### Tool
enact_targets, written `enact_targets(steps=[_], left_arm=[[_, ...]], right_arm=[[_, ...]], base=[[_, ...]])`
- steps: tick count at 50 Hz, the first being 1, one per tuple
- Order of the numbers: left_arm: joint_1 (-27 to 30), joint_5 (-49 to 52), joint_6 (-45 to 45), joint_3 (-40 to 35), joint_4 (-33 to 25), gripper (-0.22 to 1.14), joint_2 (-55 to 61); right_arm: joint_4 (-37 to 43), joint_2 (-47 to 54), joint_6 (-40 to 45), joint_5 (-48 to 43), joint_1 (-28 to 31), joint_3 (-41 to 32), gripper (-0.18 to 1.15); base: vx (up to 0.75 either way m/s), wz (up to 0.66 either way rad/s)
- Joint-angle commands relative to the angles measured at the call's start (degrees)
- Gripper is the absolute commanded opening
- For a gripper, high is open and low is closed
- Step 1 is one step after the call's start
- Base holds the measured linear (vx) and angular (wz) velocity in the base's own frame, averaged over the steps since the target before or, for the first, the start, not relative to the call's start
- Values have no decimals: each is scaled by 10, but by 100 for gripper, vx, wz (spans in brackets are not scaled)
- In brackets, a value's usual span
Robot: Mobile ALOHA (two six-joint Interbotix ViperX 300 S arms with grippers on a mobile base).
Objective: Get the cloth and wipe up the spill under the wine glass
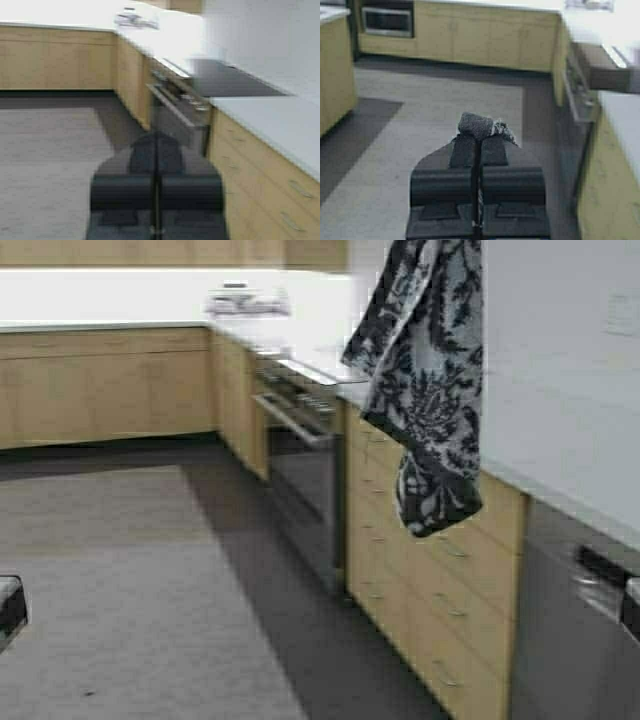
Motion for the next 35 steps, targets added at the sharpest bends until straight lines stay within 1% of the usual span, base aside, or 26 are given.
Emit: enact_targets(steps=[1, 21, 35], left_arm=[[1, 0, -1, -14, 2, 2, 2], [1, -3, 0, -13, 2, 2, 3], [1, -13, -4, -15, 2, 2, 4]], right_arm=[[2, -4, 3, -9, 0, -11, 5], [2, -11, 4, -10, 0, -14, 5], [2, -11, 0, -11, -3, -14, 5]], base=[[2, 58], [2, 63], [5, 57]])
